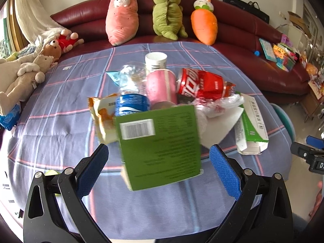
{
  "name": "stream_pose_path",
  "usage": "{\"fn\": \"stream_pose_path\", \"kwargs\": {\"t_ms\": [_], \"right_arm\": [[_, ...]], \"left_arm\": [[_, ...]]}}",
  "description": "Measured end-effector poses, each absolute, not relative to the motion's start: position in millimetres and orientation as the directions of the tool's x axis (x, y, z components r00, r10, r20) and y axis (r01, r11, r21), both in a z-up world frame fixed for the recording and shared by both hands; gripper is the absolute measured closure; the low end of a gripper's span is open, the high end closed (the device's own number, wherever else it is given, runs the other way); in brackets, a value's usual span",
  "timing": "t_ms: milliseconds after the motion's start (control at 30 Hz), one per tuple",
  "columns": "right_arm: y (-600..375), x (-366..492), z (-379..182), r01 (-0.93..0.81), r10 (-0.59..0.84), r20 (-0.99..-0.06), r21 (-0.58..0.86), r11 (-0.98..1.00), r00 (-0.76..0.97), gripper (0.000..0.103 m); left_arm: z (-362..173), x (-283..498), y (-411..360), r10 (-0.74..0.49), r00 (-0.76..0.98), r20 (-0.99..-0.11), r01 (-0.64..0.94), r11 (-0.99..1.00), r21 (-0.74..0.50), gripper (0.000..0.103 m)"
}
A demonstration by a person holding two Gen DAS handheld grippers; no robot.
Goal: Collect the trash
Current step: 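Grasp the green box with the left tool and lift it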
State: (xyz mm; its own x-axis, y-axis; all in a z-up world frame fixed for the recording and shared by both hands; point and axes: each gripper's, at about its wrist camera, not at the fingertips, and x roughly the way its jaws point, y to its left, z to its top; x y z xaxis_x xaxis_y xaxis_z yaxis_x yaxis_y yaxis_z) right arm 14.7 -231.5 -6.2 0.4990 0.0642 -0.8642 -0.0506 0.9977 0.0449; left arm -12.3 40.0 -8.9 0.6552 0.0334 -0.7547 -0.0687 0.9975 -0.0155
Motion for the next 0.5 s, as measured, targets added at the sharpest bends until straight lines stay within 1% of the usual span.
{"fn": "stream_pose_path", "kwargs": {"t_ms": [133,300,400,433,500], "right_arm": [[-227.8,17.1,-8.4,-0.054,0.061,-0.869,0.040,0.998,0.491,0.006],[-222.1,20.3,-10.2,-0.064,0.056,-0.875,0.029,0.998,0.481,0.006],[-218.7,22.2,-11.4,-0.071,0.050,-0.878,0.018,0.997,0.475,0.006],[-218.4,22.7,-11.9,-0.071,0.049,-0.880,0.017,0.997,0.472,0.006],[-217.9,24.2,-13.1,-0.072,0.049,-0.884,0.017,0.997,0.465,0.006]], "left_arm": [[-14.0,-11.9,63.9,-0.007,0.656,-0.755,-0.036,0.999,-0.040,0.004],[-23.5,-4.0,87.7,-0.082,0.621,-0.779,-0.009,0.994,-0.112,0.005],[-30.8,-1.1,91.7,-0.132,0.595,-0.793,0.033,0.990,-0.139,0.015],[-33.7,-0.2,91.1,-0.146,0.586,-0.797,0.042,0.988,-0.150,0.022],[-36.6,0.7,87.9,-0.190,0.577,-0.794,0.067,0.980,-0.185,0.031]]}}
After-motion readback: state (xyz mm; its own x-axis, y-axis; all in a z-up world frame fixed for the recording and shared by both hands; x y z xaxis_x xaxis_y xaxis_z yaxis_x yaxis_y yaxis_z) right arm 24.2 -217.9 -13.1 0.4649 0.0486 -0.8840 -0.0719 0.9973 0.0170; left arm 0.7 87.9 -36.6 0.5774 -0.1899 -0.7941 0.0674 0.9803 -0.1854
